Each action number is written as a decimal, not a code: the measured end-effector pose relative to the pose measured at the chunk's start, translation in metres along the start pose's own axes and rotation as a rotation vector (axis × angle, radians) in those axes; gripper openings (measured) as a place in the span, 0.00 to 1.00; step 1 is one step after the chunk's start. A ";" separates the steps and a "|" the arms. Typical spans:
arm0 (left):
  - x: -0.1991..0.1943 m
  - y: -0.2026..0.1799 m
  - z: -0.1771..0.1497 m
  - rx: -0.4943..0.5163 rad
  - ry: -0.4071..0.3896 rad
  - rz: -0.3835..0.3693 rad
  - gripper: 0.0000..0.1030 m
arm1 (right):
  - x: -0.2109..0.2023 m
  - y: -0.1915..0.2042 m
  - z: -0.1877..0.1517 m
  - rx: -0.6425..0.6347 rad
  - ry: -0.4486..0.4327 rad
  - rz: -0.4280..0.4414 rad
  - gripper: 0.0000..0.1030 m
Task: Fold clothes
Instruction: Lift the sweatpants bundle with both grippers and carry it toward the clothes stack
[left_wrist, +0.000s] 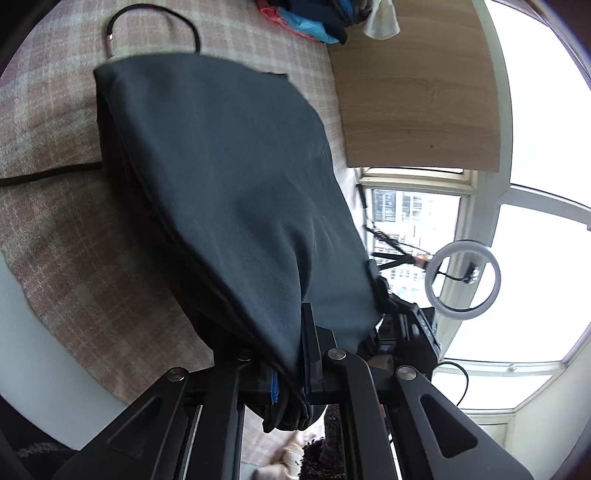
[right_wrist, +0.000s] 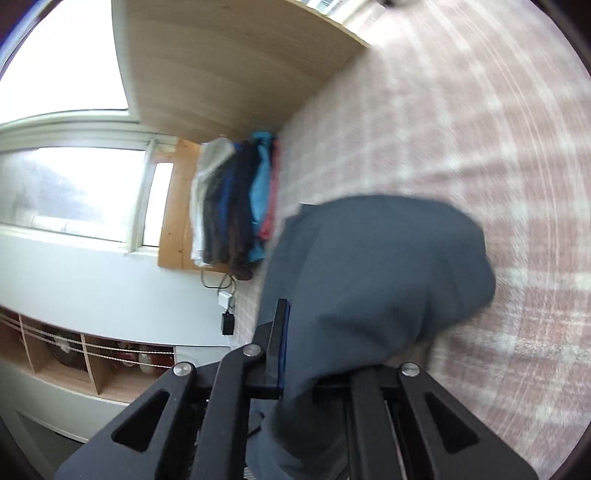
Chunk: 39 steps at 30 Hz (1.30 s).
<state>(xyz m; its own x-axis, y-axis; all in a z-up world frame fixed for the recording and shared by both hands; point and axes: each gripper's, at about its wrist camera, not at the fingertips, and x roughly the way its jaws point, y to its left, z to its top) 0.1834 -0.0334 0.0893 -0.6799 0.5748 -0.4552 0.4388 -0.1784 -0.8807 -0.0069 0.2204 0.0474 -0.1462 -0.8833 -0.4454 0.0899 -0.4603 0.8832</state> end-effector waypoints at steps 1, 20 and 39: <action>-0.004 -0.008 0.002 0.016 0.000 -0.011 0.07 | -0.001 0.015 0.004 -0.024 -0.005 -0.009 0.07; -0.211 -0.203 0.260 0.311 -0.260 -0.274 0.07 | 0.135 0.401 0.097 -0.444 -0.077 0.040 0.07; -0.074 -0.114 0.413 0.257 -0.150 0.085 0.07 | 0.311 0.205 0.192 -0.230 0.067 -0.190 0.11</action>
<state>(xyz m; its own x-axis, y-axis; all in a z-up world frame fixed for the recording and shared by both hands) -0.0587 -0.3857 0.1698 -0.7346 0.4288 -0.5258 0.3474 -0.4280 -0.8343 -0.2234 -0.1310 0.1180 -0.1173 -0.7796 -0.6152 0.2887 -0.6195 0.7300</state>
